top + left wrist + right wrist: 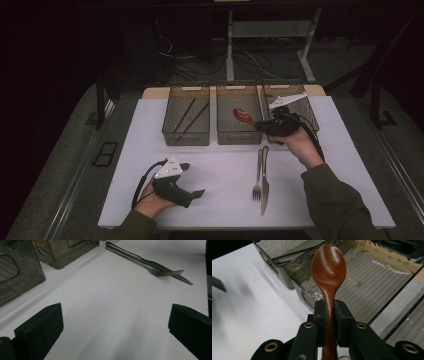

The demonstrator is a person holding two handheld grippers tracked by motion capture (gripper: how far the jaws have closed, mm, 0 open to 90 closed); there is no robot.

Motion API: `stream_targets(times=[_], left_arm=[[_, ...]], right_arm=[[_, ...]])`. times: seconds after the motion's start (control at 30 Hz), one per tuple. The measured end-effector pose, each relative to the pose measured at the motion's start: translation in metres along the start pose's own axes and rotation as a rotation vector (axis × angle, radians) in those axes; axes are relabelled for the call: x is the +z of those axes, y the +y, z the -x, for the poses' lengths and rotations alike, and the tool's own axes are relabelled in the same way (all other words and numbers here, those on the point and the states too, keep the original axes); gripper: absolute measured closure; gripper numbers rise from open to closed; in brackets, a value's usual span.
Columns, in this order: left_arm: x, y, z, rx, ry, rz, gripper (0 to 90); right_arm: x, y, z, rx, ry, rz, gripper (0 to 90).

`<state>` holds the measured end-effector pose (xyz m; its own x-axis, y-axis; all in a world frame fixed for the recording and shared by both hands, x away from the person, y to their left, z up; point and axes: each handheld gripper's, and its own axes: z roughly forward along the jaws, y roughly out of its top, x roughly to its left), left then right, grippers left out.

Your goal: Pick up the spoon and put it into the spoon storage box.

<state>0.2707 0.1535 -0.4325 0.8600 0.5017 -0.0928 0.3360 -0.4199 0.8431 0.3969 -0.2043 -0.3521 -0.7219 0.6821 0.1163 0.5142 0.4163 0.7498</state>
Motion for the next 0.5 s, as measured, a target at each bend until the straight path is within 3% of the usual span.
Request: stream_targets(times=[0.5], left_arm=[[0.001, 0.001, 0.001, 0.005, -0.015, 0.012, 0.0]], right_arm=[[0.034, 0.034, 0.012, 0.037, -0.030, -0.029, 81.4]])
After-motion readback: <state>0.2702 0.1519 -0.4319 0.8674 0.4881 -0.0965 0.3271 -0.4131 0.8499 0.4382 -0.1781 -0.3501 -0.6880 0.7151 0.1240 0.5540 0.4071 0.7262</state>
